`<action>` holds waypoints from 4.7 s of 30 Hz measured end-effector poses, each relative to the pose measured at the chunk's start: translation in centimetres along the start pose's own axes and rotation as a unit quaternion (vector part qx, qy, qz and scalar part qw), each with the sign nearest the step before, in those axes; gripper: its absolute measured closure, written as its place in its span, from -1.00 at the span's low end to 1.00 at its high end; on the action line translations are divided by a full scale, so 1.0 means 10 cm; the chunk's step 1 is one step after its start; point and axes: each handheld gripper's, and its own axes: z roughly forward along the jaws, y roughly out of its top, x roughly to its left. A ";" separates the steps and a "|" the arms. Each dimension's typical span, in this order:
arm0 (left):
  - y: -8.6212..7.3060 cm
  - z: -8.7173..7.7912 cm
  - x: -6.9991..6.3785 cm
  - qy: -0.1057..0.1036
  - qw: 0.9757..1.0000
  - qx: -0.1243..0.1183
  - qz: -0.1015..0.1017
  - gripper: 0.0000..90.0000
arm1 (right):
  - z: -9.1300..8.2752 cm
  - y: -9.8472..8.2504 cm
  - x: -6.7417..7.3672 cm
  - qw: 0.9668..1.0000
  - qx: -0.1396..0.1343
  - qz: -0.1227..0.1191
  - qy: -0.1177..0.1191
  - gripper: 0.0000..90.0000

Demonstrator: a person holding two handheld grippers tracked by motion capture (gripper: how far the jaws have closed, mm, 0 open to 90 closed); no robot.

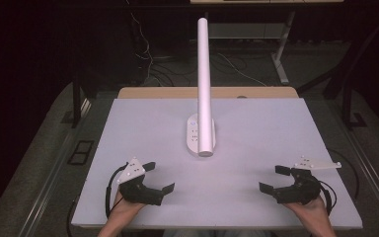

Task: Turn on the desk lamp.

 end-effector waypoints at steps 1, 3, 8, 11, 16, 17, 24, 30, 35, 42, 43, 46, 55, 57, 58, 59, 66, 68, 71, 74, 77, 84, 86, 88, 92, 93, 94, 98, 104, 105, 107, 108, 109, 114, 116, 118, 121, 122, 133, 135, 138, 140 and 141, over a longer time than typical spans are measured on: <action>0.00 0.00 0.00 0.000 1.000 0.001 0.000 -1.00 | -0.01 0.00 -0.01 1.000 0.000 0.000 0.000 -1.00; 0.00 0.00 0.00 0.000 1.000 0.001 0.000 -1.00 | -0.01 0.00 -0.01 1.000 0.001 0.003 0.001 -1.00; 0.00 0.00 -0.01 -0.001 1.000 0.003 0.003 -1.00 | -0.02 0.00 -0.02 1.000 0.001 0.006 0.001 -1.00; -0.01 0.01 -0.01 0.000 1.000 0.006 0.008 -1.00 | -0.02 0.00 -0.02 1.000 -0.001 0.003 0.002 -1.00; -0.01 0.00 -0.01 0.000 1.000 0.006 0.008 -1.00 | -0.03 0.00 -0.03 1.000 0.000 0.007 0.003 -1.00; -0.01 0.00 -0.02 0.000 1.000 0.005 0.008 -1.00 | -0.04 0.00 -0.03 1.000 -0.001 0.008 0.003 -1.00; -0.01 0.00 -0.02 0.000 1.000 0.004 0.005 -1.00 | -0.03 0.01 -0.03 1.000 0.005 0.007 0.004 -1.00; -0.01 0.00 -0.01 0.000 1.000 0.003 0.004 -1.00 | -0.02 0.03 -0.03 1.000 0.008 0.006 0.006 -1.00; -0.01 0.00 -0.02 0.000 1.000 0.004 0.004 -1.00 | -0.02 0.06 -0.04 1.000 0.011 0.006 0.007 -1.00; -0.01 -0.02 0.00 0.002 1.000 -0.002 -0.002 -1.00 | 0.00 0.11 -0.05 1.000 0.021 0.008 0.010 -1.00; -0.01 -0.03 0.00 0.001 1.000 -0.002 -0.003 -1.00 | 0.00 0.11 -0.05 1.000 0.021 0.008 0.010 -1.00; -0.01 -0.03 0.01 0.004 1.000 -0.004 -0.005 -1.00 | 0.00 0.15 -0.04 1.000 0.021 0.004 0.019 -1.00; -0.01 -0.03 0.01 0.005 1.000 -0.003 -0.005 -1.00 | -0.01 0.28 -0.04 0.999 0.022 -0.005 0.027 -1.00; -0.01 -0.03 0.01 0.005 1.000 -0.003 -0.005 -1.00 | 0.00 0.31 -0.03 0.999 0.025 -0.011 0.028 -1.00; -0.01 -0.03 0.01 0.005 1.000 -0.002 -0.004 -1.00 | 0.01 0.32 -0.03 0.999 0.025 -0.013 0.028 -1.00; -0.01 -0.03 0.01 0.005 1.000 -0.003 -0.005 -1.00 | 0.02 0.34 -0.02 0.999 0.027 -0.014 0.029 -1.00; -0.01 -0.03 0.02 0.009 1.000 -0.001 -0.005 -1.00 | 0.07 0.45 0.00 0.999 0.033 -0.023 0.033 -1.00; -0.01 -0.02 0.02 0.007 1.000 0.000 -0.006 -1.00 | 0.08 0.48 0.00 0.999 0.031 -0.023 0.035 -1.00; -0.01 -0.02 0.01 0.007 1.000 0.001 -0.005 -1.00 | 0.11 0.53 0.00 0.999 0.031 -0.023 0.038 -1.00; -0.01 -0.02 0.01 0.007 1.000 0.001 -0.004 -1.00 | 0.14 0.57 -0.01 0.998 0.034 -0.028 0.037 -1.00; -0.01 -0.02 0.01 0.007 1.000 0.001 -0.005 -1.00 | 0.17 0.61 0.00 0.998 0.034 -0.028 0.039 -1.00; -0.01 -0.02 0.01 0.007 1.000 0.001 -0.004 -1.00 | 0.24 0.70 0.01 0.998 0.039 -0.032 0.045 -1.00; -0.01 -0.01 0.01 0.006 1.000 0.001 -0.004 -1.00 | 0.27 0.73 0.01 0.998 0.041 -0.033 0.045 -1.00; -0.01 -0.01 0.01 0.007 1.000 0.000 -0.005 -1.00 | 0.30 0.76 0.01 0.997 0.044 -0.036 0.044 -1.00; -0.01 -0.02 0.01 0.007 1.000 -0.001 -0.005 -1.00 | 0.35 0.84 0.02 0.997 0.047 -0.040 0.046 -1.00; -0.01 -0.02 0.01 0.007 1.000 -0.001 -0.005 -1.00 | 0.35 0.84 0.02 0.997 0.047 -0.040 0.046 -1.00; -0.01 -0.02 0.01 0.006 1.000 -0.001 -0.005 -1.00 | 0.38 0.88 0.03 0.997 0.048 -0.044 0.046 -1.00; -0.01 -0.02 0.01 0.006 1.000 -0.001 -0.005 -1.00 | 0.42 0.92 0.04 0.997 0.050 -0.046 0.049 -1.00; -0.01 -0.03 0.01 0.008 1.000 -0.004 -0.003 -1.00 | 0.52 0.98 0.03 0.996 0.056 -0.048 0.049 -1.00; -0.01 -0.03 0.01 0.008 1.000 -0.005 -0.003 -1.00 | 0.55 1.00 0.01 0.996 0.057 -0.047 0.048 -1.00; -0.01 -0.03 0.01 0.008 1.000 -0.006 -0.002 -1.00 | 0.59 1.01 0.00 0.996 0.059 -0.044 0.047 -1.00; -0.01 -0.03 0.01 0.008 1.000 -0.006 -0.002 -1.00 | 0.60 1.02 -0.01 0.996 0.061 -0.044 0.047 -1.00; -0.01 -0.03 0.01 0.008 1.000 -0.006 -0.002 -1.00 | 0.62 1.03 -0.02 0.996 0.061 -0.044 0.048 -1.00; -0.01 -0.03 0.01 0.008 1.000 -0.005 -0.002 -1.00 | 0.69 1.06 -0.04 0.996 0.062 -0.044 0.049 -1.00; -0.01 -0.03 0.00 0.007 1.000 -0.004 -0.001 -1.00 | 0.72 1.08 -0.04 0.996 0.064 -0.044 0.048 -1.00; -0.01 -0.03 0.00 0.005 1.000 -0.004 -0.002 -1.00 | 0.77 1.10 -0.06 0.996 0.065 -0.040 0.046 -1.00; -0.01 -0.03 0.00 0.003 1.000 -0.006 -0.004 -1.00 | 0.82 1.10 -0.09 0.996 0.068 -0.037 0.045 -1.00; -0.01 -0.03 0.00 0.003 1.000 -0.006 -0.003 -1.00 | 0.82 1.10 -0.09 0.996 0.068 -0.037 0.045 -1.00; -0.01 -0.02 0.00 0.002 1.000 -0.003 -0.001 -1.00 | 0.99 1.17 -0.21 0.996 0.082 -0.022 0.038 -1.00; -0.01 -0.03 0.00 0.002 1.000 -0.003 -0.001 -1.00 | 1.02 1.21 -0.22 0.996 0.083 -0.021 0.037 -1.00; -0.01 -0.03 0.00 0.003 1.000 -0.003 -0.001 -1.00 | 1.06 1.26 -0.23 0.996 0.084 -0.021 0.036 -1.00; -0.01 -0.03 0.00 0.002 1.000 -0.004 -0.002 -1.00 | 1.08 1.30 -0.23 0.996 0.084 -0.020 0.034 -1.00; -0.01 -0.03 0.00 0.001 1.000 -0.003 -0.001 -1.00 | 1.10 1.32 -0.23 0.996 0.082 -0.020 0.034 -1.00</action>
